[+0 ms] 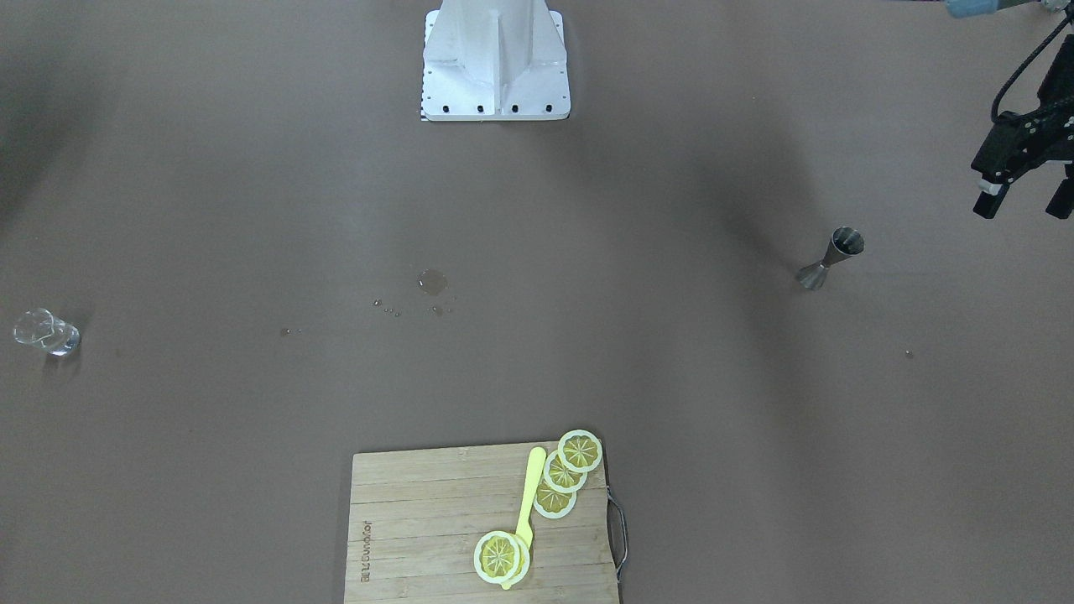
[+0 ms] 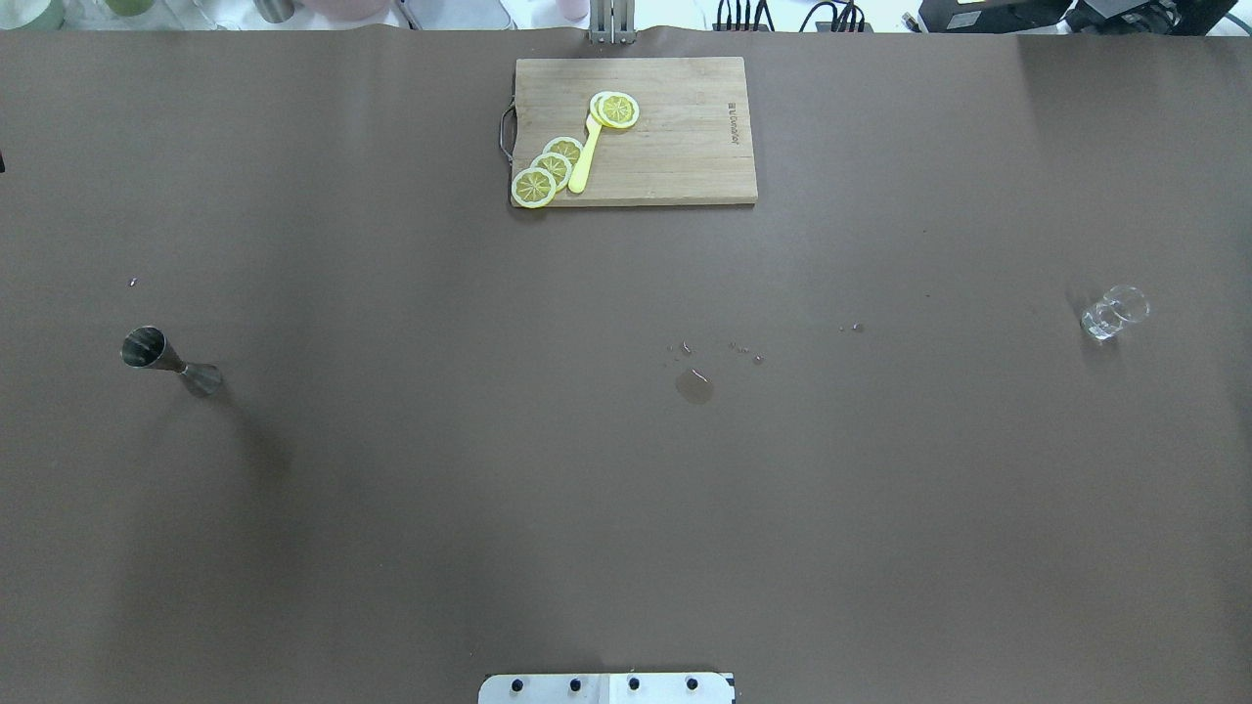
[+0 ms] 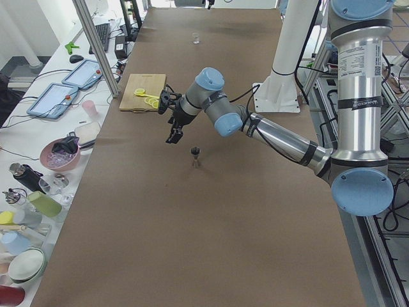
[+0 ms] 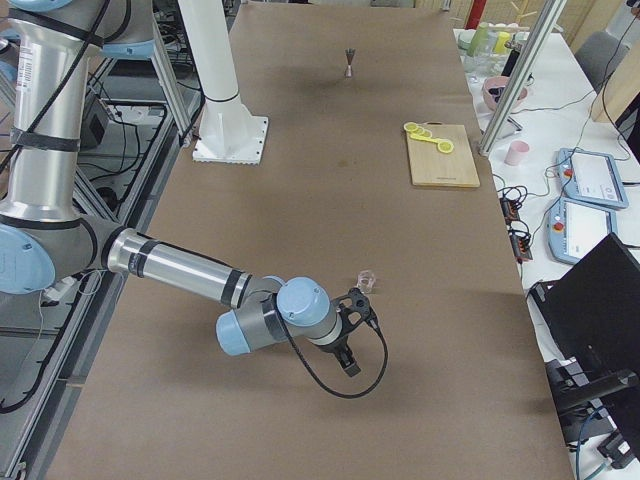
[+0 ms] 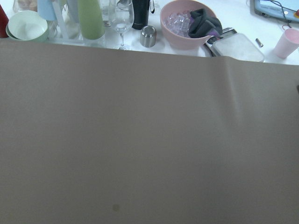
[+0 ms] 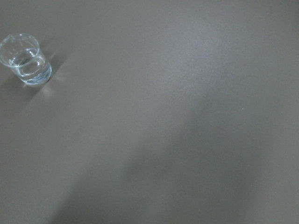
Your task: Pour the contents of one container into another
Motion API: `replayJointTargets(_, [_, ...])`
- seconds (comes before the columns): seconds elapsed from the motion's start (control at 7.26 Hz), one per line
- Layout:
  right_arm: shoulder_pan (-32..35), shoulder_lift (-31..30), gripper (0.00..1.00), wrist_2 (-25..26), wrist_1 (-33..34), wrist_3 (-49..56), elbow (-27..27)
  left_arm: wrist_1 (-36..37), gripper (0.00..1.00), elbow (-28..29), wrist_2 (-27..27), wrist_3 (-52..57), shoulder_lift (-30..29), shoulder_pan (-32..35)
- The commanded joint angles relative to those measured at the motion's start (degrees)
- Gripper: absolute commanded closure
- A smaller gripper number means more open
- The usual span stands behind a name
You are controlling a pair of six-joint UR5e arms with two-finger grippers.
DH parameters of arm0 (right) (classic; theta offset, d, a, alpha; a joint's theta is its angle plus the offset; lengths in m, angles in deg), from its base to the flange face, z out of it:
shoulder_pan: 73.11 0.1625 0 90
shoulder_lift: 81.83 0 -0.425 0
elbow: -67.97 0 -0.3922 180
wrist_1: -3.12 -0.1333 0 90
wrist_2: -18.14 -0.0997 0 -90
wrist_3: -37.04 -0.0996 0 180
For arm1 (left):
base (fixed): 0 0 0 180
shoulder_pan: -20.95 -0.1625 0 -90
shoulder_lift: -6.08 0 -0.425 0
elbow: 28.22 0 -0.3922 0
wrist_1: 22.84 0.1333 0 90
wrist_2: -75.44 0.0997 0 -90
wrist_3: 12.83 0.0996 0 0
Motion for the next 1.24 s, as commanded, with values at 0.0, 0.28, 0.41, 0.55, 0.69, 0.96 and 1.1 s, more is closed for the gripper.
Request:
replayJointTargets(0.0, [-0.83, 0.50, 0.01, -3.54, -8.72, -0.45, -5.24, -10.48, 0.03, -0.08, 9.77, -1.00, 4.58, -5.62])
replayJointTargets(0.28, [-3.54, 5.40, 0.02, -8.80, -8.64, -5.42, -5.43, -19.01, 0.03, 0.01, 21.97, -1.00, 8.81, -13.33])
replayJointTargets(0.41, [-6.43, 7.25, 0.02, -9.27, -9.25, -10.77, -5.43, -20.52, 0.03, 0.18, 25.08, -1.00, 9.34, -15.11])
replayJointTargets(0.55, [-8.20, 9.45, 0.01, -9.19, -9.25, -12.65, -5.17, -22.80, 0.03, 0.27, 27.28, -0.91, 9.78, -16.52])
replayJointTargets(0.69, [-9.87, 9.90, 0.00, -8.75, -10.64, -17.45, -4.82, -25.60, 0.03, 0.53, 30.87, -0.91, 10.83, -19.06])
replayJointTargets(0.96, [-15.22, 9.82, 0.00, -3.16, -22.90, -31.41, -5.43, -31.22, 0.05, 3.24, 37.20, -1.00, 11.37, -23.63])
replayJointTargets(1.1, [-16.73, 9.82, 0.00, -3.04, -25.49, -32.34, -5.43, -36.91, 0.05, 6.91, 43.33, -1.00, 11.37, -27.66])
